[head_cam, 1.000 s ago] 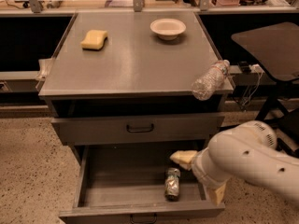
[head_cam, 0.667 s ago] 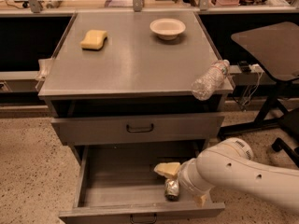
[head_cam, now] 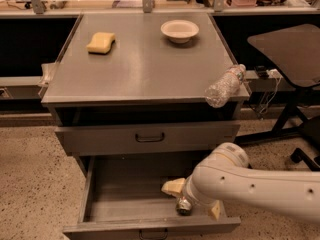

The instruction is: Pick 7up can from middle drawer and place on counter

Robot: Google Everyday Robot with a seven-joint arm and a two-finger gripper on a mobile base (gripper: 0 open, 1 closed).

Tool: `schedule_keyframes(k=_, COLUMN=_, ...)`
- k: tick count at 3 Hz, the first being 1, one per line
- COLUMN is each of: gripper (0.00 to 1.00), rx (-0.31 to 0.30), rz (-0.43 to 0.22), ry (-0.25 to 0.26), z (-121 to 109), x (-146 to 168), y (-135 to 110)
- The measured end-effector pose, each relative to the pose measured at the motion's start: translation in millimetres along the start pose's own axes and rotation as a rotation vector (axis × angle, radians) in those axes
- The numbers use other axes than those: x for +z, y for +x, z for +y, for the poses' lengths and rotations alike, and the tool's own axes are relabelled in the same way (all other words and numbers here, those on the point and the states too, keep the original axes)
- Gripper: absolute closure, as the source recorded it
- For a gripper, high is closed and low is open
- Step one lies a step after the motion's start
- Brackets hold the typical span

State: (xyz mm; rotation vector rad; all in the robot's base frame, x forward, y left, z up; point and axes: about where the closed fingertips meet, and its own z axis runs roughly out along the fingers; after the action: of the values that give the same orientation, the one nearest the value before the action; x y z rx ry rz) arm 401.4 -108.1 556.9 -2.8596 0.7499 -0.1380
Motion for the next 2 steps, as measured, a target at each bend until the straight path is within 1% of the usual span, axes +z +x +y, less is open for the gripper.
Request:
schedule_keyframes(k=1, gripper=0.00, rx=-0.134, rz=0.005, ry=-0.156, z=2, x=42, y=15)
schedule_keyframes(k=2, gripper=0.00, rx=-0.270, rz=0.006, ry=-0.231, z=2, x=79, y=36)
